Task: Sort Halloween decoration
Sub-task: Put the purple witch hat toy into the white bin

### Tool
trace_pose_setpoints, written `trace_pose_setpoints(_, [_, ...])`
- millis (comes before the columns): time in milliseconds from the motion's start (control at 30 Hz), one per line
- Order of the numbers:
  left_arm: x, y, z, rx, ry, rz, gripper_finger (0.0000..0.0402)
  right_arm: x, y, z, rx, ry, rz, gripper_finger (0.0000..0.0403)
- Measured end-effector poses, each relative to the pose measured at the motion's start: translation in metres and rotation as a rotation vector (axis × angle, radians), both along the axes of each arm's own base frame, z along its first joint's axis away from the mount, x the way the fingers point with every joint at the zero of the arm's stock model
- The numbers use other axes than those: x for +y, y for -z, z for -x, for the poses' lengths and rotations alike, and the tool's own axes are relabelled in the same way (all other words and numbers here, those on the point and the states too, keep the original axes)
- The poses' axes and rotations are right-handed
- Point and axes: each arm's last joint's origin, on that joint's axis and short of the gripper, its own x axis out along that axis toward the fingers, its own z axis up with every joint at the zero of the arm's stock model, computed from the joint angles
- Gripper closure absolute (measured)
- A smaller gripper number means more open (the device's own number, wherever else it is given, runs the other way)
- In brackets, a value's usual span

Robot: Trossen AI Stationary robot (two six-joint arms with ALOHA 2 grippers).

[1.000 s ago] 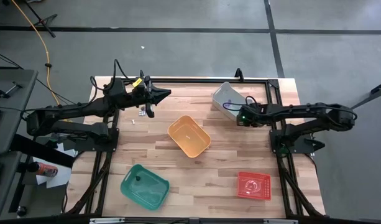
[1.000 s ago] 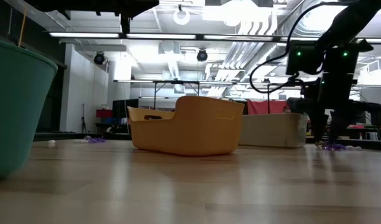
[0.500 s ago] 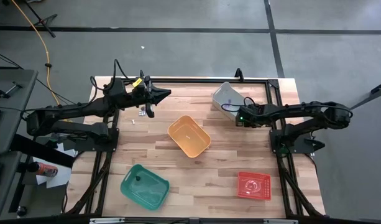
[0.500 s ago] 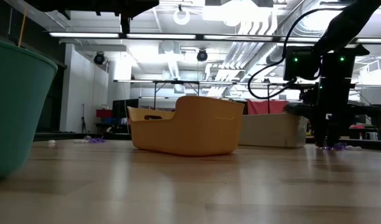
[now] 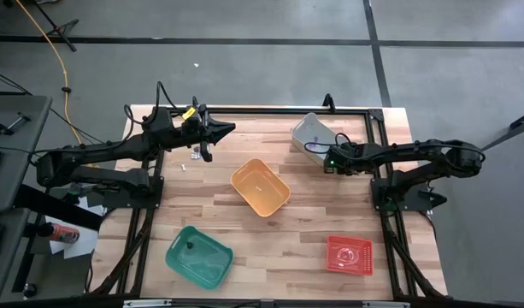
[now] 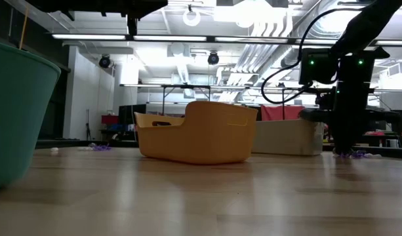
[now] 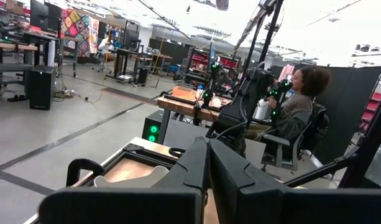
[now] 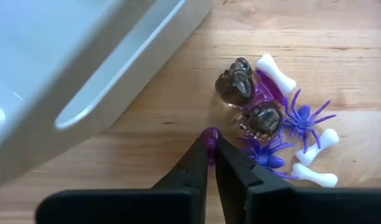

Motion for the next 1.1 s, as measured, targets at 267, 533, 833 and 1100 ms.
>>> trace_pose_setpoints(267, [0.000, 0.001, 0.000, 0.006, 0.000, 0.002, 0.0394, 0.001, -0.002, 0.001, -0.002, -0.039, -0.014, 0.0398])
trace_pose_setpoints(533, [0.000, 0.001, 0.000, 0.012, 0.000, 0.003, 0.0394, 0.011, -0.026, 0.008, -0.133, -0.168, -0.023, 0.0401])
trace_pose_setpoints(833, [0.000, 0.002, 0.000, 0.013, 0.003, 0.029, 0.0394, 0.044, -0.064, 0.006, -0.546, -0.613, -0.159, 0.0402])
trace_pose_setpoints(1100, [0.000, 0.002, 0.000, 0.009, 0.005, 0.044, 0.0394, 0.057, -0.101, -0.042, -0.990, -0.953, 0.257, 0.0402])
